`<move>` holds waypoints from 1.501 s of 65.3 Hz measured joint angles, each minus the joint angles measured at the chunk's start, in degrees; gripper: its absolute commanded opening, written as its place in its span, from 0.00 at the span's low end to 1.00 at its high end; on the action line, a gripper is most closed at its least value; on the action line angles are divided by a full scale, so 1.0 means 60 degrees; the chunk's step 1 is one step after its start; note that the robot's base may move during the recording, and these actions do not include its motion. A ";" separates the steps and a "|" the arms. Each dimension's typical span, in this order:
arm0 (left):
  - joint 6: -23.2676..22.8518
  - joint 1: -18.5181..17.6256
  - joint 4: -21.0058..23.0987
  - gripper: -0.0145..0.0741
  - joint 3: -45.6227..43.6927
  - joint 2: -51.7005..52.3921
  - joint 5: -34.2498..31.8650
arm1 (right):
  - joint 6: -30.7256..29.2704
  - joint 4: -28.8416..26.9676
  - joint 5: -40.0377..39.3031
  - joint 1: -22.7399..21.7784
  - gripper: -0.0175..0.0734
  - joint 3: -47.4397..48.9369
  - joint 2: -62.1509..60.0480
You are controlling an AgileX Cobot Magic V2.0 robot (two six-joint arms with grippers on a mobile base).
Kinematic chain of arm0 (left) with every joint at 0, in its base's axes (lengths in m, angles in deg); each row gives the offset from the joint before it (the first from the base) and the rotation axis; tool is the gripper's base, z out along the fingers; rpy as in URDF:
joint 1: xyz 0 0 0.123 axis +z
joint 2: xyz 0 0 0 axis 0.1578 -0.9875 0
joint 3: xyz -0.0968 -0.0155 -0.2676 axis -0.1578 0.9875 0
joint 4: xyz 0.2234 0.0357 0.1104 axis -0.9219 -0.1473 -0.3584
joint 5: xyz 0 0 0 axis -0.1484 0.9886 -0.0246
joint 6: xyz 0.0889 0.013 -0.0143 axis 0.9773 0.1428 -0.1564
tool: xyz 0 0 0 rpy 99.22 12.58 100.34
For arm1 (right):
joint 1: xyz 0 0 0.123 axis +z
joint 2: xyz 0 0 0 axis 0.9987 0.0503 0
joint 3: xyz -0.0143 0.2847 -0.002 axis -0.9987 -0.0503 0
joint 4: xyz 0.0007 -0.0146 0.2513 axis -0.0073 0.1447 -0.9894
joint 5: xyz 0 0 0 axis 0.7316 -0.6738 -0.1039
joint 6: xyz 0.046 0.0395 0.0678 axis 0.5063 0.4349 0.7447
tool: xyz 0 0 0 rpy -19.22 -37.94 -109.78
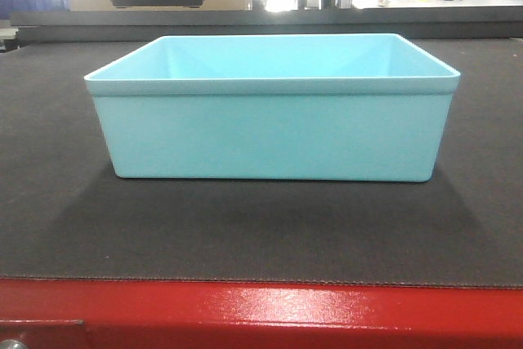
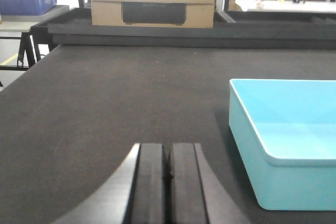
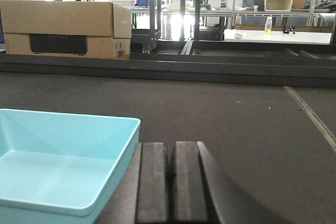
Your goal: Fetch blue bin and place on conveyor start
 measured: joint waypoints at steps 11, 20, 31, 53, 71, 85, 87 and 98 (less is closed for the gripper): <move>0.0514 0.0669 0.0731 0.04 0.1727 0.1633 -0.0764 | -0.0022 0.0000 0.0000 0.0000 0.01 0.0000 0.0000; 0.0617 0.0902 0.0928 0.04 0.3077 0.1969 -0.1917 | -0.0022 0.0000 0.0000 0.0000 0.01 -0.0008 -0.0011; 0.0652 0.0866 0.0928 0.04 0.3204 0.1990 -0.1946 | -0.0022 0.0000 0.0000 0.0000 0.01 -0.0008 -0.0011; 0.0673 0.0866 0.0928 0.04 0.3211 0.1990 -0.2007 | -0.0022 0.0000 0.0000 0.0000 0.01 -0.0008 -0.0011; 0.0673 0.0866 0.0928 0.04 0.3211 0.1990 -0.2007 | -0.0022 0.0000 0.0000 0.0000 0.01 -0.0008 -0.0011; 0.0673 0.0866 0.0928 0.04 0.3211 0.1990 -0.2007 | -0.0022 0.0237 -0.0024 0.0000 0.01 -0.0052 -0.0011; 0.0673 0.0866 0.0928 0.04 0.3211 0.1990 -0.2007 | -0.0022 0.0303 -0.0047 -0.0021 0.01 -0.0118 -0.0029; 0.0673 0.0866 0.0928 0.04 0.3211 0.1990 -0.2007 | -0.0022 0.0065 -0.0356 -0.0615 0.01 -0.0850 -0.0288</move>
